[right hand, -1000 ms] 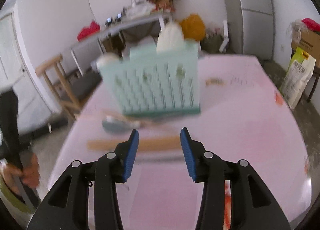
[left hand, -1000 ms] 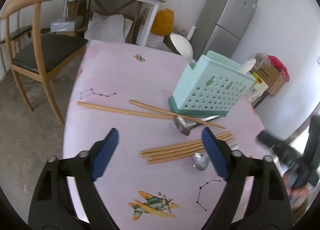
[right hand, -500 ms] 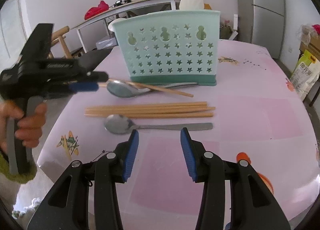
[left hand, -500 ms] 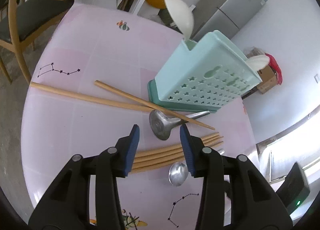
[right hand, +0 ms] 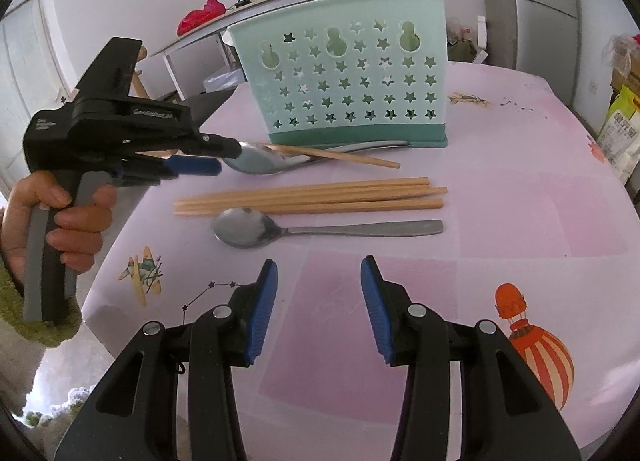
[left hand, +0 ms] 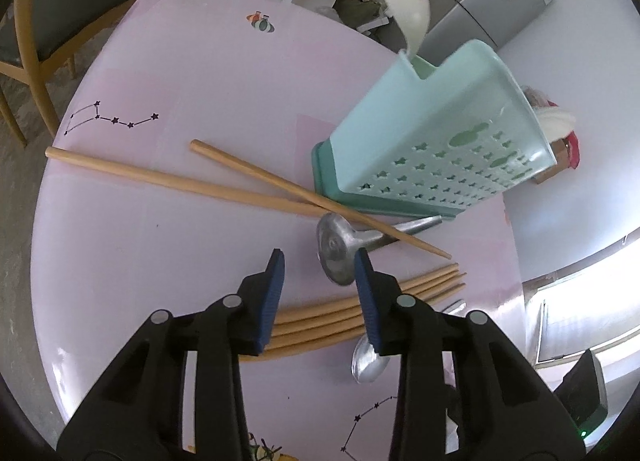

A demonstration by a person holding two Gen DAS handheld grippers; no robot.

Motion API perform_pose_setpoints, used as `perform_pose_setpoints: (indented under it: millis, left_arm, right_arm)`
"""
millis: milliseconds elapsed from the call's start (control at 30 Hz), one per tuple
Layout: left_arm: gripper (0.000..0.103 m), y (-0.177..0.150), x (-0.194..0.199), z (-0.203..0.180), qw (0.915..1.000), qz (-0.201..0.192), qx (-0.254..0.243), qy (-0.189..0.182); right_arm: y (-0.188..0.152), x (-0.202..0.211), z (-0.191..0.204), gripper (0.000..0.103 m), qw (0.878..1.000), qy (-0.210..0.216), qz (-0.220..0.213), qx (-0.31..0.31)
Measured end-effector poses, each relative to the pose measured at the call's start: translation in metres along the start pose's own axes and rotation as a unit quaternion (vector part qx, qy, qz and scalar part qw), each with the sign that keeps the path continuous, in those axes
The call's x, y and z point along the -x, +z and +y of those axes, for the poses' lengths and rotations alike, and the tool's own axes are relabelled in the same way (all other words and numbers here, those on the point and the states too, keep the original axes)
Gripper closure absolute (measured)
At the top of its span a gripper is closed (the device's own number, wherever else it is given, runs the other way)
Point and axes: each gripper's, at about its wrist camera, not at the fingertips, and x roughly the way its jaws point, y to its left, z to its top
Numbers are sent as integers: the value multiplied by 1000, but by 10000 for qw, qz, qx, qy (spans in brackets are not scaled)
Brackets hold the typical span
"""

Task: Organize utensils
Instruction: 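Reach the left tool to the metal spoon by the holder and grasp it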

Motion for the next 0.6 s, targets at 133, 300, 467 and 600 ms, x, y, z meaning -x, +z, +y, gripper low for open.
perform_pose_setpoints:
  millis: [133,300,467,600]
  left_arm:
    - [73,6,-7,5,9999,29,146,-20]
    - [73,10,-13,9,9997,47,251,52]
    - [74,12,-17,10,9997,-26,252,60]
    - [77,11,-20,3,9998,-59,38,158]
  right_arm:
    - [-1,0,-2,60,10000,52,-13,-71]
    - [-2,1,-3,60,9999,102,-30,-128]
    - [-2,-1,-5,60,9998,123,10,-152]
    - [-2,-2,-6,60,9997,133,41,-194]
